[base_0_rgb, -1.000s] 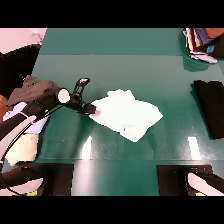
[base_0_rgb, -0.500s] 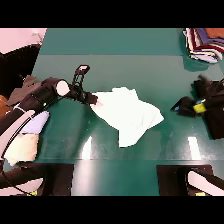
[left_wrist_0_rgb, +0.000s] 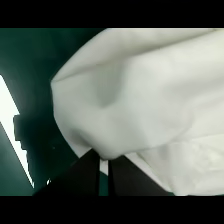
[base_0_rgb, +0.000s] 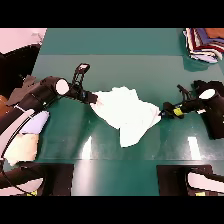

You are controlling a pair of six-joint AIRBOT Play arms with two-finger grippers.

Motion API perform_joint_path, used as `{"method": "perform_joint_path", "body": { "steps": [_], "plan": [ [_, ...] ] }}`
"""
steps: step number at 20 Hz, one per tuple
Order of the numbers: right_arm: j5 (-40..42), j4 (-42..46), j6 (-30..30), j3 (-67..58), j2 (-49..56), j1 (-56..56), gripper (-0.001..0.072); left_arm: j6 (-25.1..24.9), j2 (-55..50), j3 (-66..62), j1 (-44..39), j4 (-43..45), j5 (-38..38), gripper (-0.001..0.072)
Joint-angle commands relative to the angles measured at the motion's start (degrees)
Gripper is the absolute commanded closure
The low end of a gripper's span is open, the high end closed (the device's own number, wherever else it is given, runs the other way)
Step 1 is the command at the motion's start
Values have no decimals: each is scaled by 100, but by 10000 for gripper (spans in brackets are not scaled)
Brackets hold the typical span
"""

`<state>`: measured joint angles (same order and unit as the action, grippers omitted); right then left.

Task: Fold the shirts.

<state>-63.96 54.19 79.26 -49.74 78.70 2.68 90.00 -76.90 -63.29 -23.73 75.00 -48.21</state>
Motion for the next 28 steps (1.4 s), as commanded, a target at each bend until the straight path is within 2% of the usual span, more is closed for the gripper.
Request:
{"method": "perform_joint_path", "body": {
  "steps": [1,6,12,16,20,24,26,28],
  "plan": [
    [181,-4,-149,-459,-72,96,697,2,116,-249,2,310,-319,677],
    [-210,-2,-162,-1958,-1513,-315,697,-2,1471,-1703,0,1545,-994,677],
    [-743,2,-179,-3748,-3062,-824,698,-4,2796,-3327,0,1412,-1305,677],
    [-1233,0,-177,-4262,-3300,-1152,698,-103,2743,-3504,0,1414,-1740,678],
    [-1895,-17,-164,-3847,-2992,-1169,698,-111,2341,-2675,-118,1451,-2013,679],
    [-2153,0,-129,-2273,-2721,-1169,698,15,2131,-750,-824,1403,-1923,679],
    [-2109,28,-133,-1453,-2697,-1176,698,17,2120,238,-1266,975,-1934,678],
    [-1976,177,-131,-964,-2697,-1174,698,-4,2120,949,-1598,118,-1928,676]
  ]
}}
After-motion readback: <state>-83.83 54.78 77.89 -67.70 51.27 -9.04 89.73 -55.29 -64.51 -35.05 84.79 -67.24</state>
